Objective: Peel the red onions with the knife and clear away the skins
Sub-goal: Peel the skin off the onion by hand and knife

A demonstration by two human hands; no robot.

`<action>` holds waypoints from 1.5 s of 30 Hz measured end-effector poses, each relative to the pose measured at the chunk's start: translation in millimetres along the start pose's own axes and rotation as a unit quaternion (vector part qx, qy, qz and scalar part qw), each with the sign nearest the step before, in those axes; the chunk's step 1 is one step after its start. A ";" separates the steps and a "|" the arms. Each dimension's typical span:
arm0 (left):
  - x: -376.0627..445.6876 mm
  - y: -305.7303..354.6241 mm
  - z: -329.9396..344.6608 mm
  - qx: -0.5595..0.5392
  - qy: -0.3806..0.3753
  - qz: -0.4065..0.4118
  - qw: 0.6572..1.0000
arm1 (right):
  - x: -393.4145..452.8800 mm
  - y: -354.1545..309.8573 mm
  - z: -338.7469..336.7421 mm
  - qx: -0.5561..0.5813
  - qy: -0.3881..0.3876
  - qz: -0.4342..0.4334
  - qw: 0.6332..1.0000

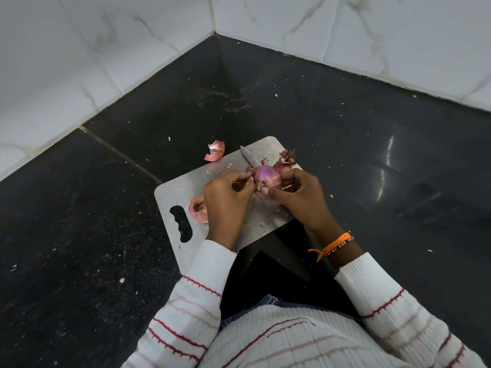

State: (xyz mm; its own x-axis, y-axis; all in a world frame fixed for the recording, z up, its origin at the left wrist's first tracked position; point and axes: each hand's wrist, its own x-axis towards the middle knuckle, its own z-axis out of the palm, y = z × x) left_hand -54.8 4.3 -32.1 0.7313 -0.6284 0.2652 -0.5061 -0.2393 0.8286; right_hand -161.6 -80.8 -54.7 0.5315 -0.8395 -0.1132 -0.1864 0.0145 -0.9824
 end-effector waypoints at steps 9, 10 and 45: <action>-4.5 6.9 5.3 -0.040 0.017 0.025 0.999 | -3.1 -7.6 0.2 0.010 0.020 -0.017 1.000; -4.3 5.8 6.1 -0.036 0.022 0.033 0.999 | -3.6 -8.4 0.5 0.009 0.024 -0.018 0.999; 2.5 6.8 -6.1 -0.185 -0.055 -0.057 0.980 | -1.0 3.4 -7.1 0.111 -0.094 -0.016 0.989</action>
State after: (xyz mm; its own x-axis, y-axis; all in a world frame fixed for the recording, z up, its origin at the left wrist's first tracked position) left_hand -53.7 5.6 -22.8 0.7097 -0.6936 0.1234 -0.2093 -0.0404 0.9770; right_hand -168.6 -83.7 -56.9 0.6828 -0.7253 -0.0875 0.0075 0.1267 -0.9919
